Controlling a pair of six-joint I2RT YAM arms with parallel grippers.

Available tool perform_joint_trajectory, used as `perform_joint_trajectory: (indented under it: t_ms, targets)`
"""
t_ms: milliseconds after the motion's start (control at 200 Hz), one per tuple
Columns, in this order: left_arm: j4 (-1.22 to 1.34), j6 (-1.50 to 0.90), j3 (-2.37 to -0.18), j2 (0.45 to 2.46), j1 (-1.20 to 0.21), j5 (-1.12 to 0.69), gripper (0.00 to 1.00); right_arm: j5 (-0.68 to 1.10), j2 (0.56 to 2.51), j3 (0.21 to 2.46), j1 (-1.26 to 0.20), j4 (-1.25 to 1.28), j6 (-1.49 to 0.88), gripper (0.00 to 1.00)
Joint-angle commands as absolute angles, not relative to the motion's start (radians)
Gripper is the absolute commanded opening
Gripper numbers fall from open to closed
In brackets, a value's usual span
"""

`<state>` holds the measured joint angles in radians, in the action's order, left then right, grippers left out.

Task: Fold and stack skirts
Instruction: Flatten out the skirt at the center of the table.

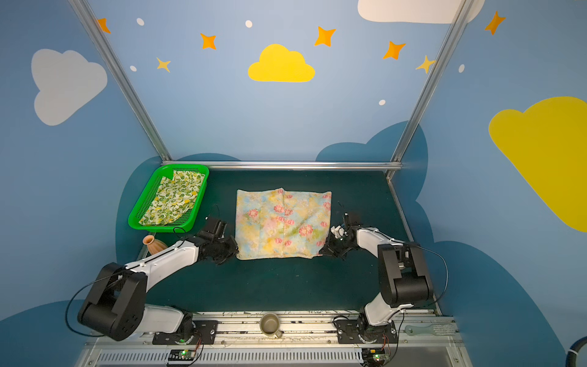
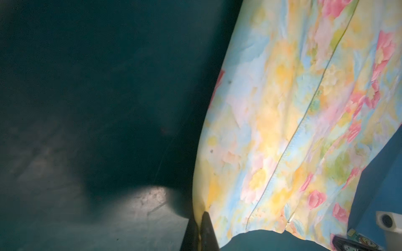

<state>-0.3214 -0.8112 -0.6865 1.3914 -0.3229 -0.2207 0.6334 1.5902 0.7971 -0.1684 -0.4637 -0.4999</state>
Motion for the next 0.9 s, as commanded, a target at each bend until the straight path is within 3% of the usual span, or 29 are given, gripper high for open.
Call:
perform_joint_trajectory:
  t_ms: [0, 165, 220, 260, 290, 360, 390, 576, 896]
  targets:
    - [-0.406, -0.782, -0.697, 1.372, -0.325, -0.169, 0.04, 0.602, 1.548, 0.786, -0.175, -0.528, -0.473, 0.0]
    - [-0.418, -0.783, -0.672, 1.353, -0.325, -0.166, 0.04, 0.576, 1.506, 0.787, -0.175, -0.57, -0.461, 0.0]
    - [-0.422, -0.784, -0.666, 1.35, -0.325, -0.168, 0.09, 0.569, 1.496, 0.786, -0.174, -0.581, -0.46, 0.0]
    - [-0.426, -0.782, -0.666, 1.347, -0.325, -0.17, 0.14, 0.565, 1.488, 0.787, -0.173, -0.591, -0.459, 0.06]
    - [-0.436, -0.78, -0.669, 1.344, -0.325, -0.169, 0.2, 0.559, 1.479, 0.788, -0.173, -0.6, -0.459, 0.13]
    - [-0.472, -0.763, -0.688, 1.324, -0.322, -0.166, 0.48, 0.552, 1.449, 0.806, -0.17, -0.644, -0.455, 0.27]
    - [-0.496, -0.752, -0.702, 1.311, -0.324, -0.159, 0.53, 0.546, 1.433, 0.816, -0.169, -0.665, -0.452, 0.31]
    - [-0.588, -0.701, -0.813, 1.237, -0.313, -0.097, 0.63, 0.501, 1.32, 0.903, -0.175, -0.759, -0.443, 0.43]
    - [-0.482, -0.644, -0.956, 1.427, -0.316, -0.192, 0.63, 0.503, 1.361, 0.959, -0.225, -0.705, -0.469, 0.35]
